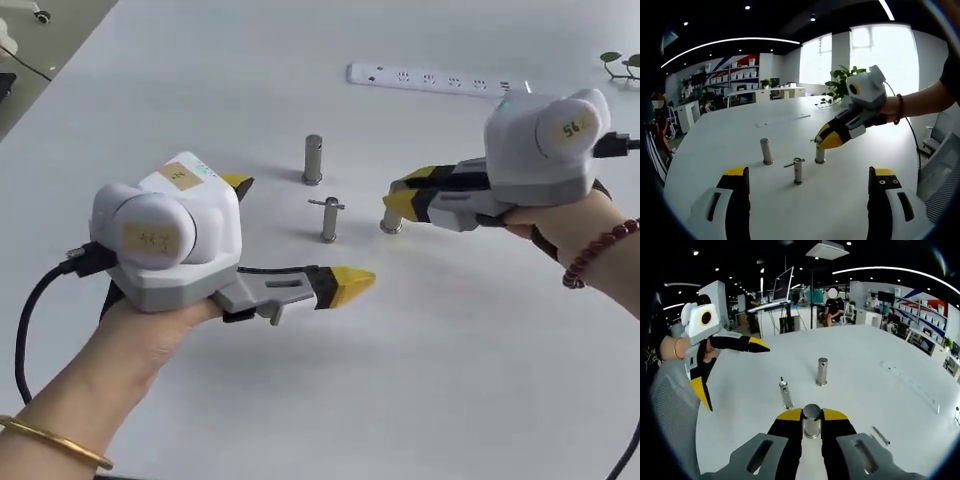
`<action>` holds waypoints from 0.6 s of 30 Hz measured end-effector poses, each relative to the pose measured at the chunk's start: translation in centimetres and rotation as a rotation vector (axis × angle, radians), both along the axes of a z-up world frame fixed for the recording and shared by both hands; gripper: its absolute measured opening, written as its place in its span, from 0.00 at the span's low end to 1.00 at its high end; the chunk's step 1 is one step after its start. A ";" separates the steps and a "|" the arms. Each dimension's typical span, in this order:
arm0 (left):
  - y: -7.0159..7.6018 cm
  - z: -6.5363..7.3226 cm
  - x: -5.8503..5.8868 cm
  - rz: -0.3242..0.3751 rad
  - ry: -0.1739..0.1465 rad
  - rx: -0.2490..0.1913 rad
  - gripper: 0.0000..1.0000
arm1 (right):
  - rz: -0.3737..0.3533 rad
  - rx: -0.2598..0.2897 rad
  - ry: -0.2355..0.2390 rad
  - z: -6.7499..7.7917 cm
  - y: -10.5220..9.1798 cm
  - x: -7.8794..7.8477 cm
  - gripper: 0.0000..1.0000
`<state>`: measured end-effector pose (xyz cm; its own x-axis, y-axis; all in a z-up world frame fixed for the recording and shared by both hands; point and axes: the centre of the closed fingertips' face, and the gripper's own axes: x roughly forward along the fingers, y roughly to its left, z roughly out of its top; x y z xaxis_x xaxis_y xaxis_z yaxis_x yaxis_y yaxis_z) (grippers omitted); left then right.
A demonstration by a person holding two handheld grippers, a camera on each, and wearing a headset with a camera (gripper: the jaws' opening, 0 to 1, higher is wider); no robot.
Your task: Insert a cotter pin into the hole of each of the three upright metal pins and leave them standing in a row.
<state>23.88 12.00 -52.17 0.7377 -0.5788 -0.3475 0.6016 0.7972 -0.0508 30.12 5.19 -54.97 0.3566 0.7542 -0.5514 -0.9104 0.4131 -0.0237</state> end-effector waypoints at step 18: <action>-0.1 -0.2 -0.1 -0.003 0.005 0.006 0.99 | 0.038 0.012 0.021 -0.3 0.8 -4.2 0.08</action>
<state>23.83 11.95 -52.35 0.7346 -0.5785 -0.3546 0.6035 0.7959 -0.0484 25.88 5.96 -55.30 0.3159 0.7734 -0.5496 -0.9257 0.3783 0.0004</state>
